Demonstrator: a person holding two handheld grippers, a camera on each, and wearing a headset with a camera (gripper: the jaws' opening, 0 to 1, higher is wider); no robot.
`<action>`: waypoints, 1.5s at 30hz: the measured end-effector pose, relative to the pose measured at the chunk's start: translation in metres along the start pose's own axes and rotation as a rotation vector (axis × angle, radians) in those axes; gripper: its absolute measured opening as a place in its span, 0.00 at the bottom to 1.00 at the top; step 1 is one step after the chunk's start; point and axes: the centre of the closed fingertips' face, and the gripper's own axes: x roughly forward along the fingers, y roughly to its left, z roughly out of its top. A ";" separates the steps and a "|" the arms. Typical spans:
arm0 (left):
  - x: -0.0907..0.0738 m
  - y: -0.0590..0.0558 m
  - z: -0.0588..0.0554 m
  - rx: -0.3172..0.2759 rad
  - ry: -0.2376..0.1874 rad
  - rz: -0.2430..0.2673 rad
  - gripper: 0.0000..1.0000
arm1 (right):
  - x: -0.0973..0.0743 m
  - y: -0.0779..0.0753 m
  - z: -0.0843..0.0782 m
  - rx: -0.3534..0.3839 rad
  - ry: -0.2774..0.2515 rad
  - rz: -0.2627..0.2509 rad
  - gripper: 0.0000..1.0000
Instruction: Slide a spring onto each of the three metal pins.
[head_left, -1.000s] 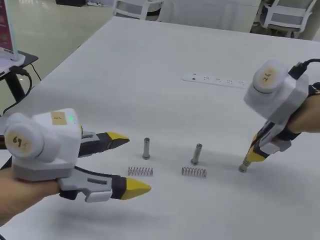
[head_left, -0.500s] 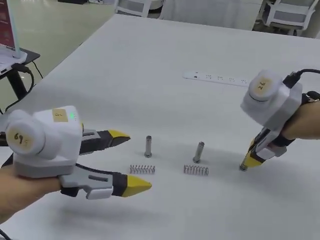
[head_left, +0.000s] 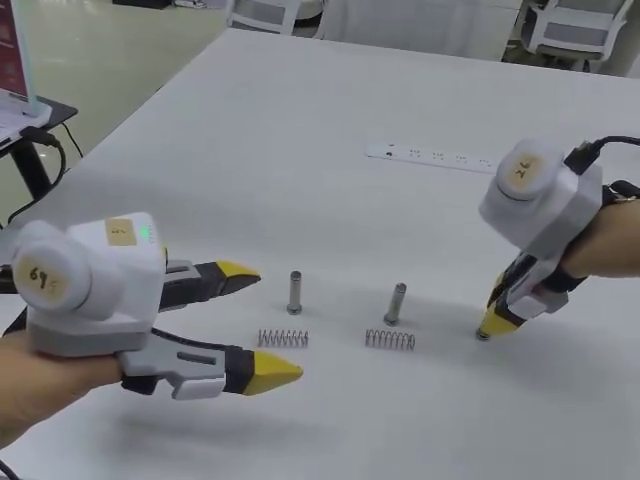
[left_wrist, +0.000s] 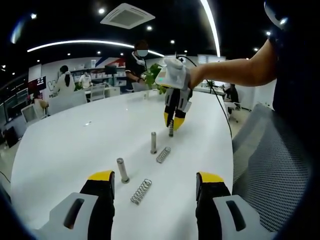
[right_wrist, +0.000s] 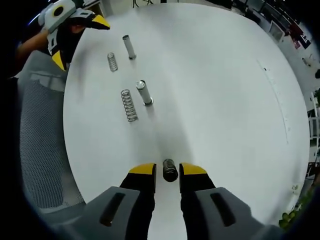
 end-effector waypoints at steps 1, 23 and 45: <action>0.000 0.000 0.000 0.000 0.000 0.000 0.61 | -0.001 0.000 0.000 -0.001 -0.002 -0.002 0.17; -0.001 -0.003 0.002 0.008 -0.001 -0.002 0.60 | -0.019 0.015 0.031 -0.124 -0.044 -0.037 0.21; -0.002 -0.005 0.003 0.011 -0.003 -0.001 0.59 | 0.010 0.050 0.058 -0.214 -0.048 0.060 0.19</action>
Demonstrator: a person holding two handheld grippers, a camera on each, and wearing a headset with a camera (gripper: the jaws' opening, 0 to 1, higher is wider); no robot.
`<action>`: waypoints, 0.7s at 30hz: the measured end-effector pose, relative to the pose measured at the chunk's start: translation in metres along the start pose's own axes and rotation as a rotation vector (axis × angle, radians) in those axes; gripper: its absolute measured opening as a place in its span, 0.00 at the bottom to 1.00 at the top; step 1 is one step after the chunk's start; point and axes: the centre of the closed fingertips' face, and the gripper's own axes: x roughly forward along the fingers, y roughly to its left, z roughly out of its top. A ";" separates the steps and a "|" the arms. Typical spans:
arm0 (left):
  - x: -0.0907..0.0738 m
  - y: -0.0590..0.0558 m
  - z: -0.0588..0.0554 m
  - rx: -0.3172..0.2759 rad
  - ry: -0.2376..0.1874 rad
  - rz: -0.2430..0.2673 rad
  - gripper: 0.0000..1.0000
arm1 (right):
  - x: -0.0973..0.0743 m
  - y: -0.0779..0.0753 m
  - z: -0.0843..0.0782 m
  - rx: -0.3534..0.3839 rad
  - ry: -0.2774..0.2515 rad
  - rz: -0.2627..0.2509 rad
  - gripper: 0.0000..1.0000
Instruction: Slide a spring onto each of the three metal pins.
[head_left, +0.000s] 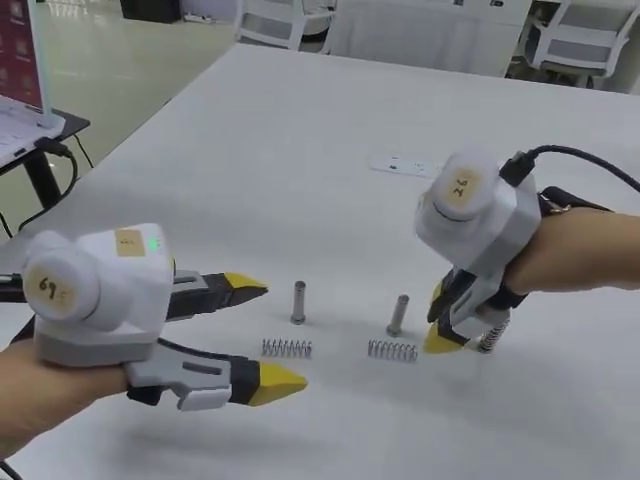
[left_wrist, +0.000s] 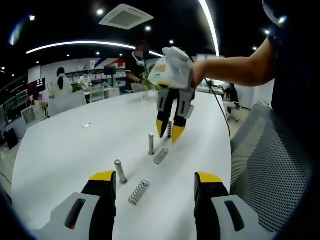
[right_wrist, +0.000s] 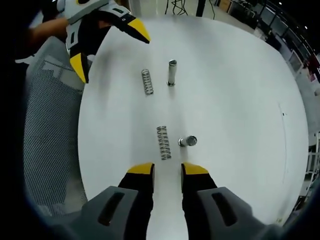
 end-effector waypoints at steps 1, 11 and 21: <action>0.000 0.000 0.000 0.000 0.000 0.000 0.58 | 0.002 0.000 0.000 -0.002 0.001 0.002 0.18; 0.001 0.000 0.000 -0.004 0.001 -0.004 0.57 | 0.019 0.001 0.002 -0.012 0.002 0.020 0.16; 0.001 -0.003 -0.001 -0.002 0.007 -0.016 0.56 | 0.030 0.000 -0.001 -0.025 0.013 0.029 0.13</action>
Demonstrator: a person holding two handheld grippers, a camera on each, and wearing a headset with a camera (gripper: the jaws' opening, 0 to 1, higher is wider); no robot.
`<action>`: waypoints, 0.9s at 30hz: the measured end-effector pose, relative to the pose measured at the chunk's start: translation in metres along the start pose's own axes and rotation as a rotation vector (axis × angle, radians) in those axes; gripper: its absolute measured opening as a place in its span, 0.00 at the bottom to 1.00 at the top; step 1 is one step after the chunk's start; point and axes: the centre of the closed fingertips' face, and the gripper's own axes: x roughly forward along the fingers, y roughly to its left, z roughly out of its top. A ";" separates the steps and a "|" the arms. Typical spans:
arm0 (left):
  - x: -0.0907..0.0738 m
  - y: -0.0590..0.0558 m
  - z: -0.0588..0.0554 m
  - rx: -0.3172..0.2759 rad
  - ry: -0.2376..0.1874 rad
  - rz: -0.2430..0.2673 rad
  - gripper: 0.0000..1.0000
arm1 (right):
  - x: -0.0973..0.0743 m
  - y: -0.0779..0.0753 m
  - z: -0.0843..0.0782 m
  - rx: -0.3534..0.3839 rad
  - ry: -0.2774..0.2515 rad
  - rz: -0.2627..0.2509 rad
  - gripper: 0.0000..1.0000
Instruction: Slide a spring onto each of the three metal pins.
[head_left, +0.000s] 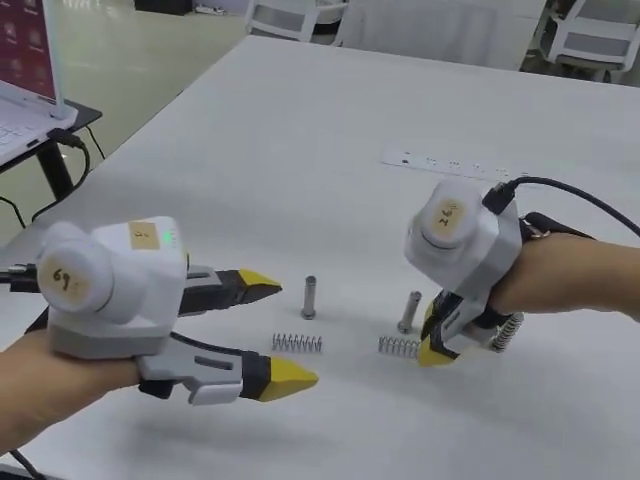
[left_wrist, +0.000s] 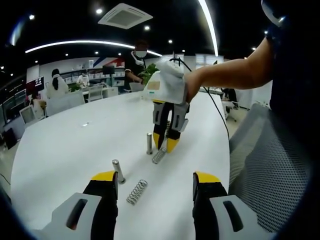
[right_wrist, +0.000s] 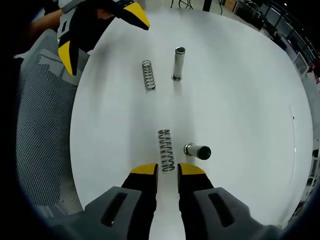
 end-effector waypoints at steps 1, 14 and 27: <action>0.000 0.000 0.000 0.000 0.002 -0.001 0.55 | 0.000 0.000 0.000 0.001 0.000 0.001 0.13; 0.001 -0.003 -0.001 -0.002 0.006 -0.011 0.53 | 0.006 0.001 0.009 -0.021 -0.009 0.005 0.14; 0.002 -0.005 -0.001 -0.003 0.006 -0.018 0.52 | 0.007 0.000 0.012 -0.031 -0.009 -0.008 0.11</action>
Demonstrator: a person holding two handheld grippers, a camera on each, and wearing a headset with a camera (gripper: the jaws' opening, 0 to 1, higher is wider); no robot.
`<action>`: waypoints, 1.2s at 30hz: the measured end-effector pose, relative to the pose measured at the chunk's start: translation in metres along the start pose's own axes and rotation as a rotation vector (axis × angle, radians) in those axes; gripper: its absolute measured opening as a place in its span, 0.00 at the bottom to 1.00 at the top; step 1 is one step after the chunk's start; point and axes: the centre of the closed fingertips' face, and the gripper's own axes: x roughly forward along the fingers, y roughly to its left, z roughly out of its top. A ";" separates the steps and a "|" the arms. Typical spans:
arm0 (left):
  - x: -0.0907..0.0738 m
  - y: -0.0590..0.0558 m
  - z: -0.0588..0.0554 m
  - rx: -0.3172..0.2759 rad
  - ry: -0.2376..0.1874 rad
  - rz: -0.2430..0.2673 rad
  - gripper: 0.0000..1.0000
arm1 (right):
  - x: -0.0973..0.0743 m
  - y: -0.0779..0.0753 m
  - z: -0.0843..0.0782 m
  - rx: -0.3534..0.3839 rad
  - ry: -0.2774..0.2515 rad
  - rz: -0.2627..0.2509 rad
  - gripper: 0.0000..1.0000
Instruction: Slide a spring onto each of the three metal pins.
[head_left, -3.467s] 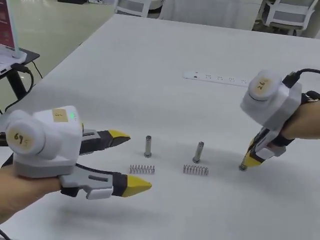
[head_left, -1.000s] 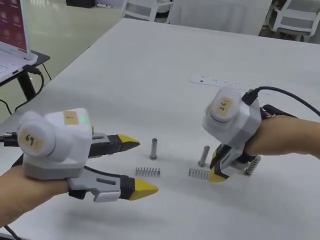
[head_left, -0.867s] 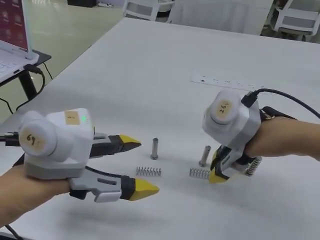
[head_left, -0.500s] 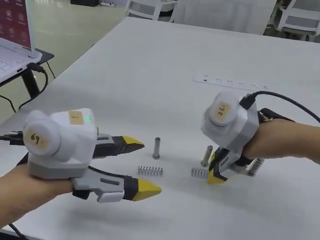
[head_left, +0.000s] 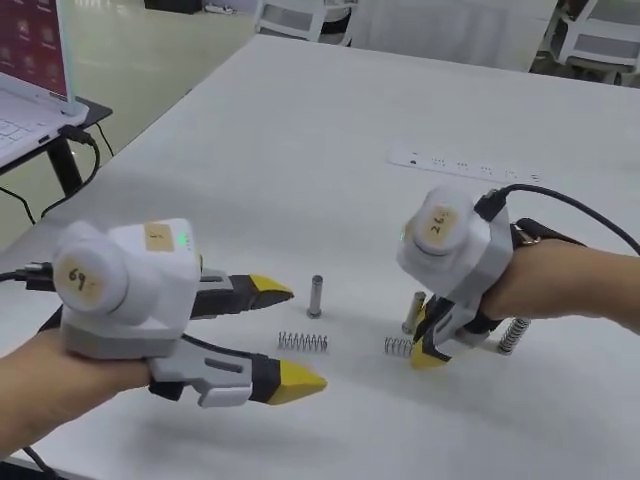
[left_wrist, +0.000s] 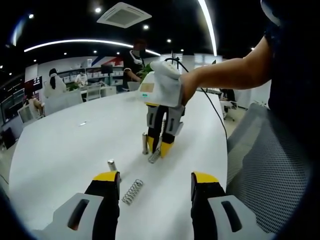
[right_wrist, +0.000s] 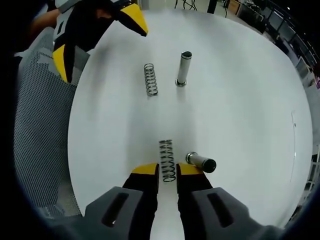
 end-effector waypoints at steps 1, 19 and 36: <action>0.000 0.000 0.000 0.000 0.000 -0.001 0.52 | 0.000 0.000 0.000 -0.001 0.000 -0.003 0.10; 0.011 -0.010 0.007 0.030 0.006 -0.043 0.49 | -0.020 0.012 0.001 -0.010 -0.002 -0.003 0.08; 0.029 -0.022 0.041 0.103 -0.019 -0.126 0.40 | -0.083 0.043 0.029 -0.075 -0.059 -0.003 0.08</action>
